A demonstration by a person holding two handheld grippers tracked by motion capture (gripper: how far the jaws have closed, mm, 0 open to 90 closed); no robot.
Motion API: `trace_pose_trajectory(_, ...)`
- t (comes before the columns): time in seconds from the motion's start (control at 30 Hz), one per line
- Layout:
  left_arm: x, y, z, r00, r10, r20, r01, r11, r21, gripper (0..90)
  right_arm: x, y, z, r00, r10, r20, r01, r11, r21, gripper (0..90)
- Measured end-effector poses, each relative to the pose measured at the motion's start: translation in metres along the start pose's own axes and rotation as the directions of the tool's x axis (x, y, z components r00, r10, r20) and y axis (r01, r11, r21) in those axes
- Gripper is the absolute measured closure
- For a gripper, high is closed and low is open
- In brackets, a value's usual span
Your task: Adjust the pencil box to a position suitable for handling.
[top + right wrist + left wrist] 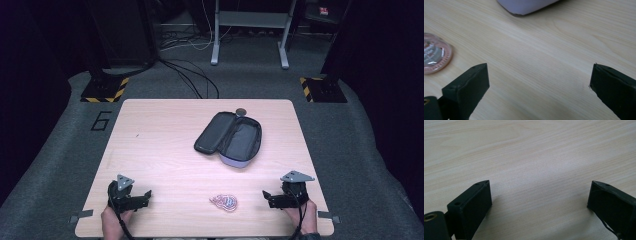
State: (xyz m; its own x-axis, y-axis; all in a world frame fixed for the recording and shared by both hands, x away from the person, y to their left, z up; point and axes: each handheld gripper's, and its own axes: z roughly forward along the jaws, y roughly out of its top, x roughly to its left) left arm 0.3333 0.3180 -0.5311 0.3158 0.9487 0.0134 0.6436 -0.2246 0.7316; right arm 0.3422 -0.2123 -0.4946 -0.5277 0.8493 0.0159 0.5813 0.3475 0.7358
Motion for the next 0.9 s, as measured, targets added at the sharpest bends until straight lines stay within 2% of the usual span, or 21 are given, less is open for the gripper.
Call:
trace_pose_trajectory(0.07,0.0,0.0,0.0,1.0,-0.001,0.0,0.001,1.0,-0.001,5.1,0.005,0.002,0.001,0.9999,-0.008,-0.009,0.008,1.0,-0.015,1.9)
trace_pose_trajectory(0.37,0.0,0.0,0.0,1.0,-0.002,0.0,0.002,1.0,-0.002,5.1,0.025,0.011,0.003,0.9963,-0.046,-0.073,0.045,0.999,-0.015,2.4)
trace_pose_trajectory(0.5,0.0,0.0,0.0,1.0,-0.001,0.0,0.001,1.0,-0.001,5.1,0.033,0.014,0.005,0.9947,-0.061,-0.083,0.059,0.998,-0.026,2.4)
trace_pose_trajectory(0.6,0.0,0.0,0.0,1.0,-0.002,0.0,0.002,1.0,-0.002,5.1,0.044,0.019,0.009,0.9878,-0.103,-0.117,0.101,0.995,-0.017,2.4)
trace_pose_trajectory(0.63,0.0,0.0,0.0,1.0,-0.001,0.0,0.001,1.0,-0.001,5.1,0.047,0.02,0.009,0.988,-0.096,-0.121,0.095,0.995,-0.014,2.4)
trace_pose_trajectory(0.7,0.0,0.0,0.0,1.0,-0.001,0.0,0.001,1.0,-0.001,5.1,0.052,0.023,0.012,0.9828,-0.12,-0.14,0.12,0.993,-0.014,2.4)
trace_pose_trajectory(0.83,0.0,0.0,0.0,1.0,-0.001,0.0,0.001,1.0,-0.001,5.2,0.061,0.026,0.017,0.9777,-0.137,-0.159,0.138,0.99,-0.007,2.1)
trace_pose_trajectory(0.87,0.0,0.0,0.0,1.0,-0.002,0.0,0.002,1.0,-0.001,5.1,0.063,0.026,0.018,0.9762,-0.144,-0.162,0.143,0.99,-0.018,2.0)
trace_pose_trajectory(0.9,0.0,0.0,0.0,1.0,-0.002,0.001,0.002,1.0,-0.001,5.1,0.065,0.028,0.019,0.9729,-0.152,-0.175,0.153,0.988,-0.004,1.4)
